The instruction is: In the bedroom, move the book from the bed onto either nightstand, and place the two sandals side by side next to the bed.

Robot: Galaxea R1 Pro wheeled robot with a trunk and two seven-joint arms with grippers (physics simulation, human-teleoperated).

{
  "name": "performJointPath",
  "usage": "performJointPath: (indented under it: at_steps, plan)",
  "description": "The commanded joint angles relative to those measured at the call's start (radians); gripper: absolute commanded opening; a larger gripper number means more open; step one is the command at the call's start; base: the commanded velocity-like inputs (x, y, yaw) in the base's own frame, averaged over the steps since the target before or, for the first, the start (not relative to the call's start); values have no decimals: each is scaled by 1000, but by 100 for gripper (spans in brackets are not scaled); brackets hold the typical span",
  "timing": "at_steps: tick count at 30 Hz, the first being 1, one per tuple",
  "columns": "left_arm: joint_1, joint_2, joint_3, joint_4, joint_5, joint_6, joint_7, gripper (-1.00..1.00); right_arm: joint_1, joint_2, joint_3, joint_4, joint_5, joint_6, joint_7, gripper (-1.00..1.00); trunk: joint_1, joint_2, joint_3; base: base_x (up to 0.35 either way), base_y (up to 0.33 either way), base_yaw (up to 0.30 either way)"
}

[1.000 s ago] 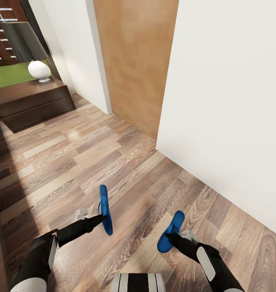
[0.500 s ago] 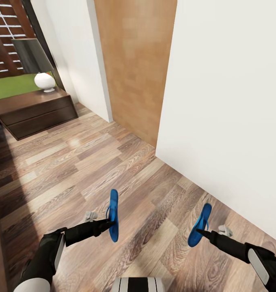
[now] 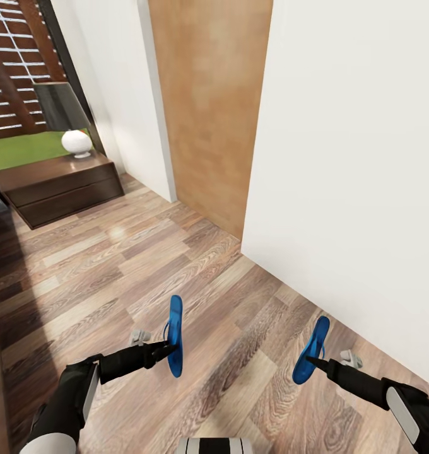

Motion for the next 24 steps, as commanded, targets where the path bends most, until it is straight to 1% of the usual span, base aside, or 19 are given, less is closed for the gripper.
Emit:
performJointPath:
  at_steps: [1, 7, 9, 12, 15, 18, 20, 21, 23, 24]
  plan:
    - [-1, -2, 5, -1, -10, 10, -8, -100, 0, 0, -1, 0, -3, 6, 1, -100, -1, 0, 3, 0, 0, 0]
    - [0, -2, 4, 1, -10, 9, -8, -100, 0, 0, -1, 5, -2, 4, 1, -100, -3, 1, 26, 0, 0, 0]
    - [0, -2, 4, 28, -11, 0, -6, -100, 1, 0, -1, 37, -2, 2, 0, -100, -4, 2, 34, 0, 0, 0]
    - [1, 7, 5, 103, -38, -48, 18, -100, 1, 0, -1, 133, 1, -2, 0, -100, -6, 3, 46, 0, 0, 0]
    - [2, 21, 5, 203, -65, -128, 38, -100, 1, 0, -1, 212, 3, -18, -1, -100, -7, 3, 57, 0, 0, 0]
    - [2, 26, 5, 297, -73, -197, 57, -100, 1, 2, -1, 252, 6, -89, -1, -100, -8, 4, 69, 0, 0, 0]
    - [2, 26, 5, 348, -75, -227, 82, -100, 1, 5, 0, 301, 25, -151, -2, -100, -9, 4, 77, 0, 0, 0]
    - [2, 26, 4, 385, -76, -248, 119, -100, 1, 7, 0, 370, 68, -215, -2, -100, -10, 5, 81, 0, 0, 0]
    - [2, 25, 4, 416, -76, -260, 158, -100, 1, 10, 0, 420, 109, -275, -3, -100, -10, 5, 88, 0, 0, 0]
    - [2, 25, 4, 432, -76, -266, 174, -100, 1, 11, 0, 433, 122, -296, -4, -100, -11, 5, 92, 0, 0, 0]
